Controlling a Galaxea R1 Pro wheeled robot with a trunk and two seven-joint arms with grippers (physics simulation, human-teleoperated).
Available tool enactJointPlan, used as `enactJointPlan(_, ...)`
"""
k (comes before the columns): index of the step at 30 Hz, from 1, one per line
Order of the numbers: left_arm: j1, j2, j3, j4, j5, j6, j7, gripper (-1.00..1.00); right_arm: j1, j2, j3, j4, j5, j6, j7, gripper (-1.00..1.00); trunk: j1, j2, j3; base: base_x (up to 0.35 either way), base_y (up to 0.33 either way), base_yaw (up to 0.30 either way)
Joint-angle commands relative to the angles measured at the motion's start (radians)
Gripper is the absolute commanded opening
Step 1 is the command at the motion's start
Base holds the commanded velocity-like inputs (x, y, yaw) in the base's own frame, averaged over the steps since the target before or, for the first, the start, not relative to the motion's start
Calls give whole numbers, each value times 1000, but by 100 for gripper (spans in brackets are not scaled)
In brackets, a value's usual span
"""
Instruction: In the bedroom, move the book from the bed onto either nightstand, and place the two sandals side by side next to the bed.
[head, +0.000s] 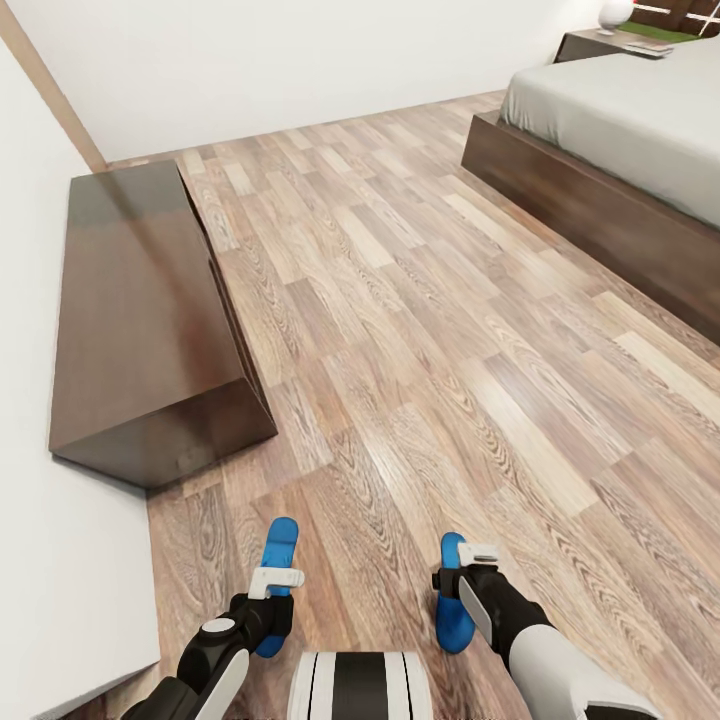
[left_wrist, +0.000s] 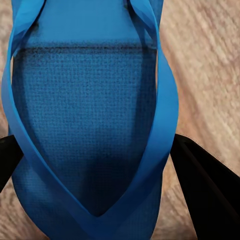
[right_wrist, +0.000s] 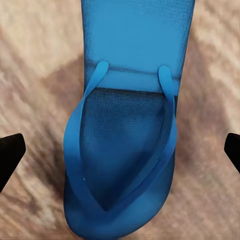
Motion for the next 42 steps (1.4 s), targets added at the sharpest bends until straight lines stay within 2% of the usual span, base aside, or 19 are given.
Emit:
enactJointPlan(1,-1,1,-3,-1,10,2,10,-100,-1,1,-6,-2,6,8,0,100,0,0,-1,0,0,0)
enactJointPlan(8,-1,1,-3,-2,10,2,10,-100,-8,1,-6,-2,6,15,-1,100,0,0,-1,0,0,0)
enactJointPlan(15,-1,1,-3,-2,10,0,9,-100,-13,1,-6,-2,6,17,-2,100,3,-2,-28,0,0,0)
enactJointPlan(26,-1,1,-3,-2,10,-2,9,-100,-16,1,-6,-2,6,18,-2,100,3,-2,-28,0,0,0)
enactJointPlan(34,-1,1,-3,-2,10,-2,8,-100,-24,1,-6,-1,6,18,-2,100,7,-4,-59,0,0,0)
enactJointPlan(42,-1,1,-3,-3,10,-2,8,-100,-26,1,-6,4,6,18,-2,100,7,-4,-59,0,0,0)
